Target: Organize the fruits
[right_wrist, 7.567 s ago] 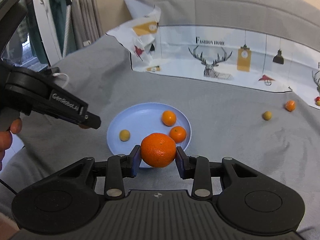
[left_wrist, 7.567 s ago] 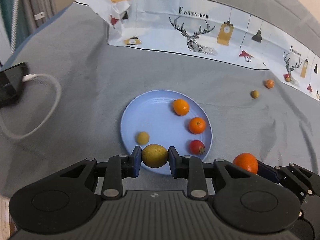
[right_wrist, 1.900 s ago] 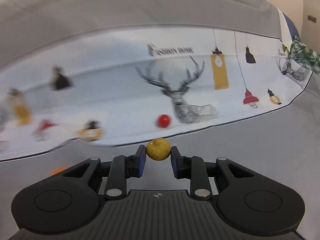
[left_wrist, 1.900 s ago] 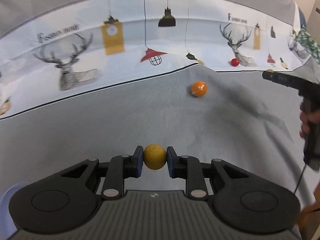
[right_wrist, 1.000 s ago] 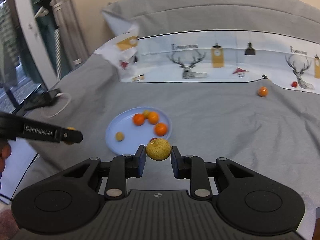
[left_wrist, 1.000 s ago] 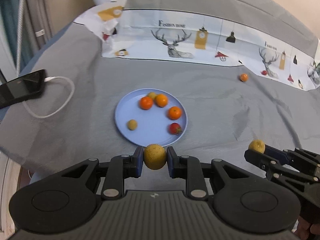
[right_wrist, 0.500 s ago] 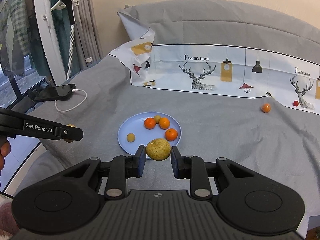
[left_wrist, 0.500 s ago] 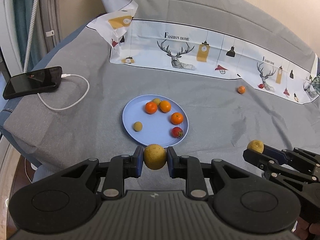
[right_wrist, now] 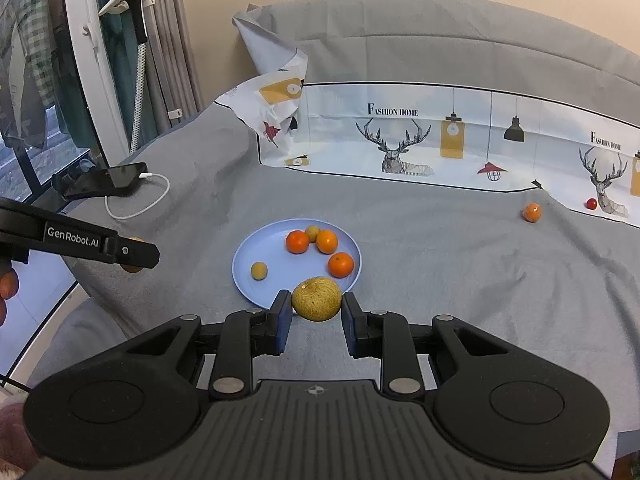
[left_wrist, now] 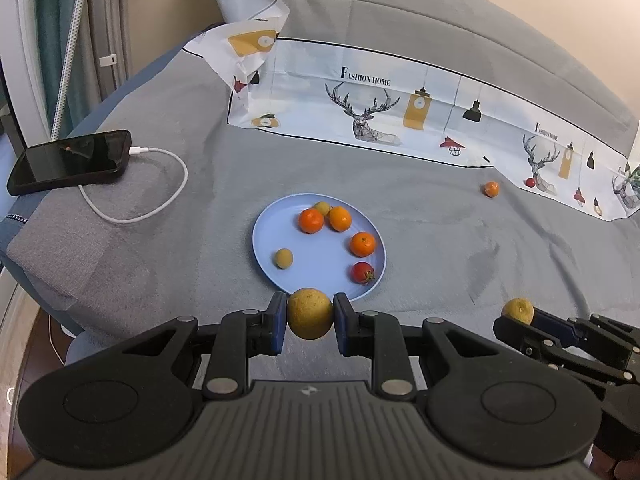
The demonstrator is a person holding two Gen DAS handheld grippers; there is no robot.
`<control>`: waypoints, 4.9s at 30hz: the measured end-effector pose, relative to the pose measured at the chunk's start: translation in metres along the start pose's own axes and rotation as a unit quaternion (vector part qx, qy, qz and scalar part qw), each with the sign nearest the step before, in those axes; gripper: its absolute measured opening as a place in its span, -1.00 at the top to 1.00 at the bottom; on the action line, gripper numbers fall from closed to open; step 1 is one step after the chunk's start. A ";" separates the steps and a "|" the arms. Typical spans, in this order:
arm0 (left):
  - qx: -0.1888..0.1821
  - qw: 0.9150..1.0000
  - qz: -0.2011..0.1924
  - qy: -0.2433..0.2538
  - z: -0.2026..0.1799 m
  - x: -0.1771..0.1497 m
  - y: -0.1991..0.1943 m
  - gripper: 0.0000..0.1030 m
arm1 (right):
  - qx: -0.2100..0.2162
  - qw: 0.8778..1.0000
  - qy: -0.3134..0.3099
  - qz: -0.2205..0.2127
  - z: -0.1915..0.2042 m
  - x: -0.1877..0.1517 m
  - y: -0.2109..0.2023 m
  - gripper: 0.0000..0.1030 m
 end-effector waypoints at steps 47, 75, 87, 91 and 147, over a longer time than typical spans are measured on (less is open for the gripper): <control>0.060 0.992 0.095 0.054 -0.024 0.059 0.228 0.48 | 0.025 0.994 -0.009 0.102 -0.040 0.013 0.214 0.45; 0.081 0.995 0.051 0.028 -0.008 0.011 0.088 -0.99 | -0.001 0.996 0.008 0.089 -0.017 0.009 0.095 -0.90; 0.080 0.996 -0.006 0.030 -0.014 -0.014 0.015 -0.99 | -0.010 1.000 -0.021 0.014 0.004 0.007 0.020 -0.96; 0.082 0.996 -0.019 0.027 -0.016 -0.017 0.000 -0.99 | -0.012 0.999 -0.029 -0.003 0.011 0.005 0.004 -0.98; 0.080 0.996 -0.001 0.033 -0.025 0.000 0.019 -0.99 | -0.020 1.000 -0.015 0.002 0.002 0.000 0.012 -0.98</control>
Point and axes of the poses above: each gripper's, at about its wrist camera, not at the fingertips, and y roughly the way its jaws point, z to its left, x to its top, the point moved 5 cm from there along y, roughly the way its jaws point, and after that the axes turned 6 degrees about x, right-handed, at the moved point
